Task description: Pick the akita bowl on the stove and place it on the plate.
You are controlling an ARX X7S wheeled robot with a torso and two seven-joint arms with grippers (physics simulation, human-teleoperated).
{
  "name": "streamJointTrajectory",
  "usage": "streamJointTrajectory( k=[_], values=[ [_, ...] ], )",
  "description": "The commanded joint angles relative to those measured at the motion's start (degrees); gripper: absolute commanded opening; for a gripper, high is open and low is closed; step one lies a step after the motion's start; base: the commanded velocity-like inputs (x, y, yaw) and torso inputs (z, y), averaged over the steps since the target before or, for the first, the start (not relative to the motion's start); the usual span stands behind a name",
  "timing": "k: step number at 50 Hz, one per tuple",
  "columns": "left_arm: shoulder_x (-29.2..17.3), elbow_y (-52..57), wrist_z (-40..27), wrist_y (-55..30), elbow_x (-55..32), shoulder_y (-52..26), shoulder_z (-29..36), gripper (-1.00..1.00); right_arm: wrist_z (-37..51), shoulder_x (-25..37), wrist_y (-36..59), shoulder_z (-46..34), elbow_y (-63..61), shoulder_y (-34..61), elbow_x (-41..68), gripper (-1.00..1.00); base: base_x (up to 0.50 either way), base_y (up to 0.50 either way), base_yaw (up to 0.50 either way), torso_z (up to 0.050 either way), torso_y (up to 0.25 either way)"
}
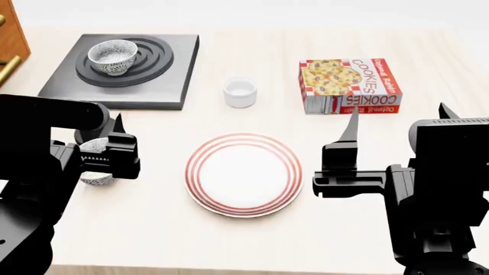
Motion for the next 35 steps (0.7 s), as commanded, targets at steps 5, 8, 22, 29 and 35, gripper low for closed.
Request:
streamJointTrajectory(
  k=[5, 8, 22, 29, 35],
  values=[
    [0.6, 0.0, 1.0, -0.2, 0.3, -0.2, -0.9, 1.0, -0.9, -0.8, -0.4, 1.1, 0.4, -0.2, -0.7, 1.0, 0.23, 0.0, 0.0, 0.0, 0.0],
    [0.5, 0.1, 1.0, -0.2, 0.2, -0.1, -0.9, 1.0, -0.8, -0.8, 0.0, 1.0, -0.1, -0.1, -0.5, 1.0, 0.23, 0.0, 0.0, 0.0, 0.0],
    [0.2, -0.2, 0.7, -0.1, -0.2, -0.6, -0.8, 1.0, -0.4, -0.7, 0.5, 1.0, -0.3, 0.1, -0.1, 1.0, 0.23, 0.0, 0.0, 0.0, 0.0],
    [0.0, -0.2, 0.5, 0.0, -0.3, -0.5, -0.6, 1.0, -0.3, -0.5, 0.3, 1.0, -0.2, 0.1, 0.0, 1.0, 0.23, 0.0, 0.0, 0.0, 0.0],
    [-0.2, -0.7, 0.5, 0.7, -0.1, -0.4, 0.0, 1.0, -0.2, -0.5, 0.5, 1.1, -0.4, 0.0, 0.2, 1.0, 0.23, 0.0, 0.0, 0.0, 0.0]
  ],
)
